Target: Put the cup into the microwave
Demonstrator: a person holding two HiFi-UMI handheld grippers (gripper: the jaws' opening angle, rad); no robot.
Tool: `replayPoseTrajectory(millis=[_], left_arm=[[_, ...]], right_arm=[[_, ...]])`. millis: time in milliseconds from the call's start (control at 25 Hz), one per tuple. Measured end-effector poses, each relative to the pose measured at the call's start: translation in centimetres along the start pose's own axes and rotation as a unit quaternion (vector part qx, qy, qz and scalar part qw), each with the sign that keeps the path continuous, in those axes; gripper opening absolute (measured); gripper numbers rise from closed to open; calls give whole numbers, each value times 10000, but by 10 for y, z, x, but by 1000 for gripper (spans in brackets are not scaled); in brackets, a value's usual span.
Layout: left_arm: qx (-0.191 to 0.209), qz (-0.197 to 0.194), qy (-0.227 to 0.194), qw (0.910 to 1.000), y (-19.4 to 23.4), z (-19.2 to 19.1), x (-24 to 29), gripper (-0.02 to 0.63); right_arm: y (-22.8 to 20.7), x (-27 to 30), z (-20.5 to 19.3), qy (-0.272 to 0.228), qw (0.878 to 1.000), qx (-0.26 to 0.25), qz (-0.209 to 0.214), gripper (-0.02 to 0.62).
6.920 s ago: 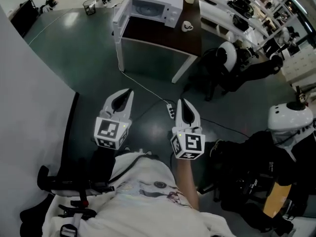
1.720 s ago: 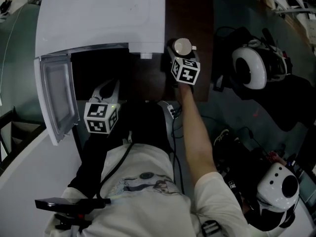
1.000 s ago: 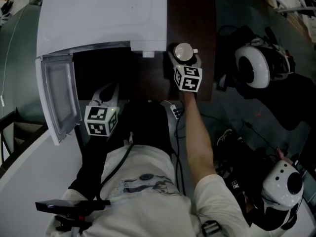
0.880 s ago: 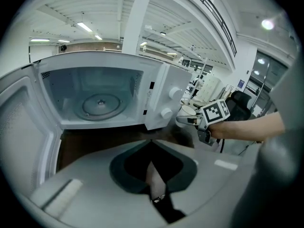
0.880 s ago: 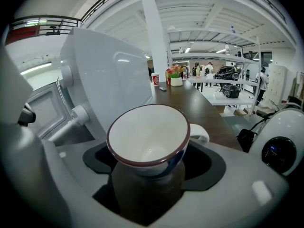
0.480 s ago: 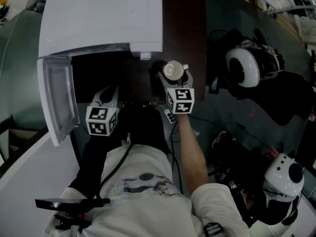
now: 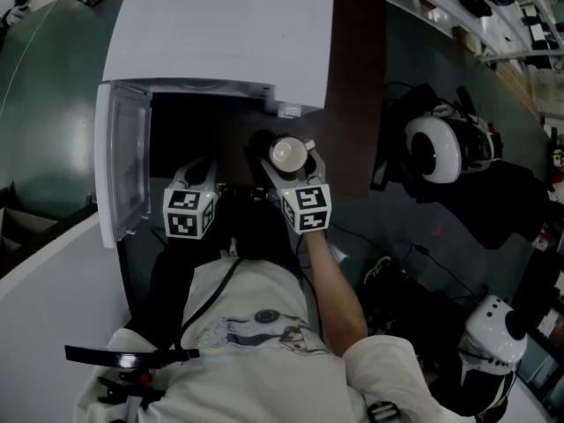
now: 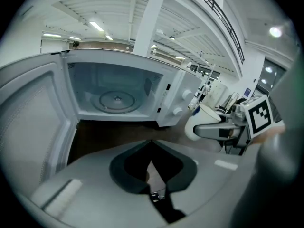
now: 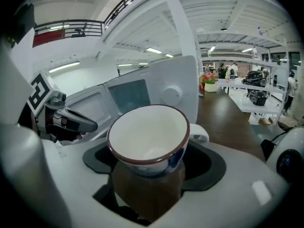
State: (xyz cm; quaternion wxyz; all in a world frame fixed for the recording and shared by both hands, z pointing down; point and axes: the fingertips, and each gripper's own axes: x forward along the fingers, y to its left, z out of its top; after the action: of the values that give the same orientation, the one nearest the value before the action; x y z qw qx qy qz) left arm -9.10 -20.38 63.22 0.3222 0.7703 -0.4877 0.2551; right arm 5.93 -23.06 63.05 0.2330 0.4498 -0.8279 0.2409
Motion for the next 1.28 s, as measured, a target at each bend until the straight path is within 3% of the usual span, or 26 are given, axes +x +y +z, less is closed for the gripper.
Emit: replayPoseTrajectory(millis=[320,680,1280], left_arm=[[-462,309,-25,9984,33,-14,-17,-2],[-746,493,-22,9960,58,-21,-25,-2],[-818,430,281,9953,69,-43,-29,-2]], right_arm=[[67,40,16,148,9958,-437,791,403],[108,89,55,-58,9900,-735,1199,403],[89,203,132,-670,9937,-575,694,403]])
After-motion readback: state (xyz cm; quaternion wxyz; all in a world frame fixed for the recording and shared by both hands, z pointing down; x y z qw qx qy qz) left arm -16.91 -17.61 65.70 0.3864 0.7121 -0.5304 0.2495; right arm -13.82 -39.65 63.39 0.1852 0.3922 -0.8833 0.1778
